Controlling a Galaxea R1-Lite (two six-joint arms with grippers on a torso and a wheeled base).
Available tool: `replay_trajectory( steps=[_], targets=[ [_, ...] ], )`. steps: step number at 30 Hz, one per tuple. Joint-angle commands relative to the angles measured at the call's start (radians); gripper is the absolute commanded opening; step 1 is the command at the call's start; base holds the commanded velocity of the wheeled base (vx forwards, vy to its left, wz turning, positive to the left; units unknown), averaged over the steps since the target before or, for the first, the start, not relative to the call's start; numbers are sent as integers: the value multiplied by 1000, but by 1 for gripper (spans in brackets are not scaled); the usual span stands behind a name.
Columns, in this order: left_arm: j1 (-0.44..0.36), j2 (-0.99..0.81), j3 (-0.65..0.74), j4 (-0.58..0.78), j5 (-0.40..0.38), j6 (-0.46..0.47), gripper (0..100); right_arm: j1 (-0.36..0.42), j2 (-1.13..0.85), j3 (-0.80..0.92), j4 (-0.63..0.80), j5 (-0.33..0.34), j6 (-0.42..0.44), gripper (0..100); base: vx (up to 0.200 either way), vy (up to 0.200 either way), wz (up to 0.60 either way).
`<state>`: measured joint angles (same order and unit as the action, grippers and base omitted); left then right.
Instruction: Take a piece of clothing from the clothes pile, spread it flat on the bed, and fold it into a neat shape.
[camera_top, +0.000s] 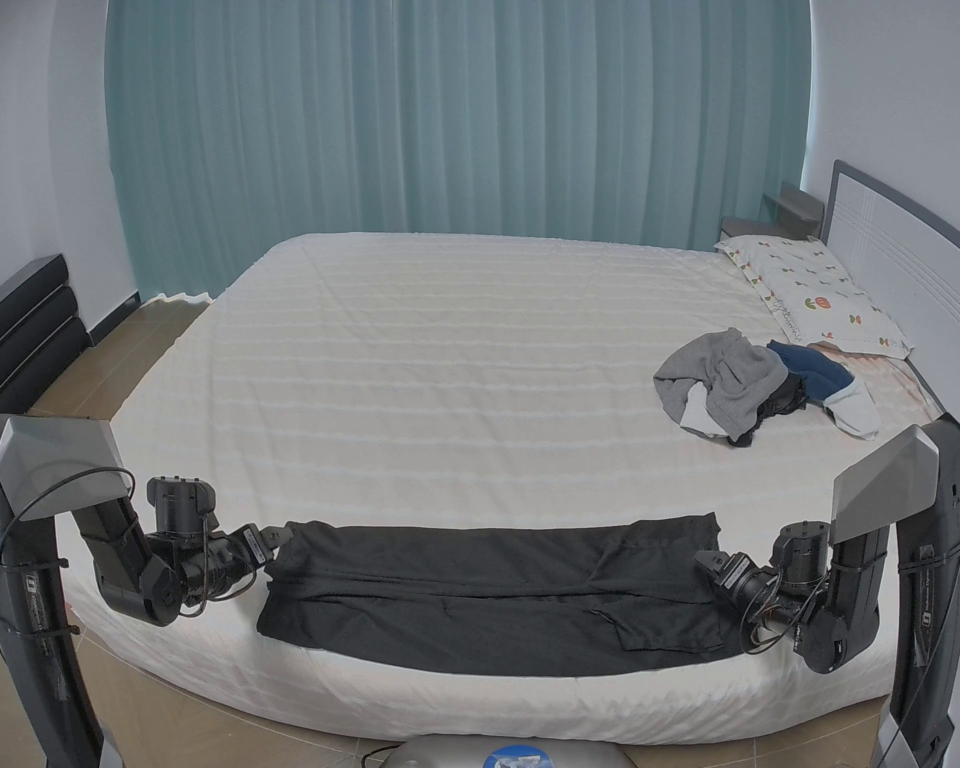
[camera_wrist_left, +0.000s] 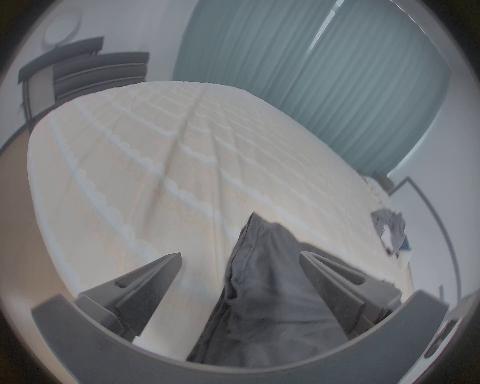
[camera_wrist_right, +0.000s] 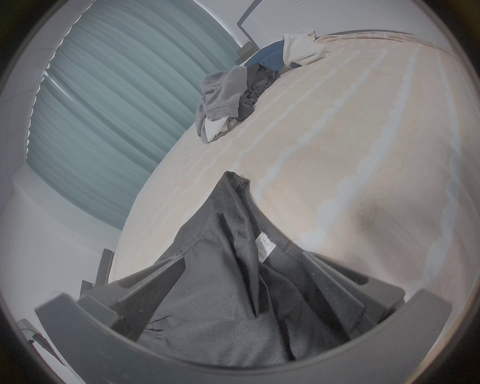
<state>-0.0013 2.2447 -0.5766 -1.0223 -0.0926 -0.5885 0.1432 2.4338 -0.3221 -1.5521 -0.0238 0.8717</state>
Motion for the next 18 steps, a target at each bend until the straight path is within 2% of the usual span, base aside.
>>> replay_trajectory(
  steps=[1,3,7,18],
  targets=[
    [-3,24,-95,10,-32,-80,100,-30,-7,-29,-14,28,82,100,0,0,0],
    [-5,64,-135,10,-39,-88,100,-48,-9,-37,-13,51,118,100,0,0,0],
    [-5,130,-201,10,-39,-88,100,-74,-9,-37,-13,108,127,100,0,0,0],
    [-31,164,-223,10,-50,-86,100,-74,-7,-37,-13,116,128,100,0,0,0]
  ],
)
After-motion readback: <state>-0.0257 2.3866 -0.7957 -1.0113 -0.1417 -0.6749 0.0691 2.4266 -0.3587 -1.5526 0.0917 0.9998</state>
